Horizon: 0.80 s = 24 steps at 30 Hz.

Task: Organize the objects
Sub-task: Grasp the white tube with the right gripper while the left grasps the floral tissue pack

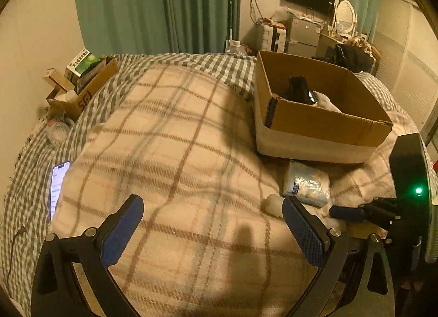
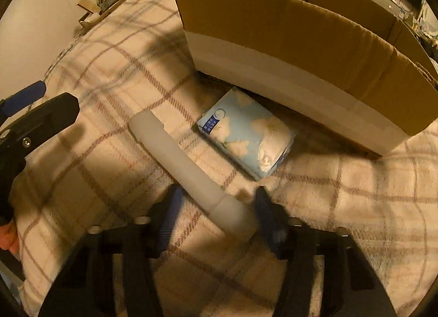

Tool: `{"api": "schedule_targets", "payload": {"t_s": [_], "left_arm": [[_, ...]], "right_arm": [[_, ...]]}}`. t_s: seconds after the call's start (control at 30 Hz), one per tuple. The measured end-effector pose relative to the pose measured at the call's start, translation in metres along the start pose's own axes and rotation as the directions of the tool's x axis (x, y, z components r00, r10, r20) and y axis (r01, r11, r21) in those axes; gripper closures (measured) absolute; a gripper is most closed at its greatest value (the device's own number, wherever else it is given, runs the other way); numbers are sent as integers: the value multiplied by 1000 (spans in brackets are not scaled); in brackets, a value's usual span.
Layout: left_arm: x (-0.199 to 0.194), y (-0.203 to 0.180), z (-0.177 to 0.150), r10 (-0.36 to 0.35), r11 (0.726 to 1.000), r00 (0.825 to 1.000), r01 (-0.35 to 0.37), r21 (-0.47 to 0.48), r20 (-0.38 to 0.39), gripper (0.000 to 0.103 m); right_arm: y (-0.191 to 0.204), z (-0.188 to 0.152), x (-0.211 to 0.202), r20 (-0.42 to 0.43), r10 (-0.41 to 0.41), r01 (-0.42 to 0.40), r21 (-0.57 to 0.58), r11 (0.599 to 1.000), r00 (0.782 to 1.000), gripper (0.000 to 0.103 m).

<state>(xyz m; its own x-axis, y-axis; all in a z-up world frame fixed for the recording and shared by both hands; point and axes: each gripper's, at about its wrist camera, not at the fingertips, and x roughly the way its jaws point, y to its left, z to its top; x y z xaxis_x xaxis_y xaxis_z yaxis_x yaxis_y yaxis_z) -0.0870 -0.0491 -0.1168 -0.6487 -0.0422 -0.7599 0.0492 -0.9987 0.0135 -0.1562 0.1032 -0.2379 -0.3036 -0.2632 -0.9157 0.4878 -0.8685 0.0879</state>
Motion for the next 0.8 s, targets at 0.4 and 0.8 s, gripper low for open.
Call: {"api": "schedule_targets", "payload": {"t_s": [0.4, 0.8], "left_arm": [[-8, -13, -4, 7, 1000, 1000, -7, 30, -1, 0], [-1, -86, 20, -86, 988, 996, 89, 123, -28, 0]], "right_arm": [[-5, -33, -83, 161, -87, 82, 42, 996, 983, 96], [-53, -24, -144, 236, -177, 148, 138, 979, 956, 97]]}}
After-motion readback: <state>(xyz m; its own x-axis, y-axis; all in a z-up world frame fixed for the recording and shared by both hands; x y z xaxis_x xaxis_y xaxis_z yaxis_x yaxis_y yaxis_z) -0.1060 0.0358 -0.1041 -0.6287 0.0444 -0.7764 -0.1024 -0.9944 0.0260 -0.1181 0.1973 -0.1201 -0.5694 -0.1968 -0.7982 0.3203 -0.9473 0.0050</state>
